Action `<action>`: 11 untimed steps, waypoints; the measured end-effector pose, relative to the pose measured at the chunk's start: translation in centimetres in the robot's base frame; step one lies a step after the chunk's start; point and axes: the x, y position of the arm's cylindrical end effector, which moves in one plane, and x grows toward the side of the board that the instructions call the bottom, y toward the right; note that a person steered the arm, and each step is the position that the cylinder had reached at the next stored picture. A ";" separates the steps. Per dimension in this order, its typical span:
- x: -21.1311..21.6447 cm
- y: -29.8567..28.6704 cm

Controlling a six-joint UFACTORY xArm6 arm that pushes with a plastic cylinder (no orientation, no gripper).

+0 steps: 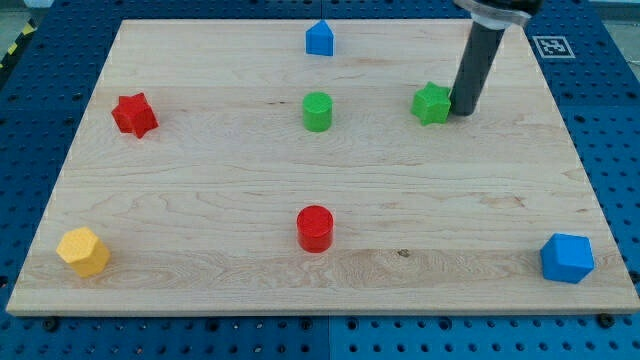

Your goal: Move the blue triangle diagonally towards the green star

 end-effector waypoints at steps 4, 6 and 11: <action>-15.5 -15.8; -16.8 -21.3; -13.8 -16.6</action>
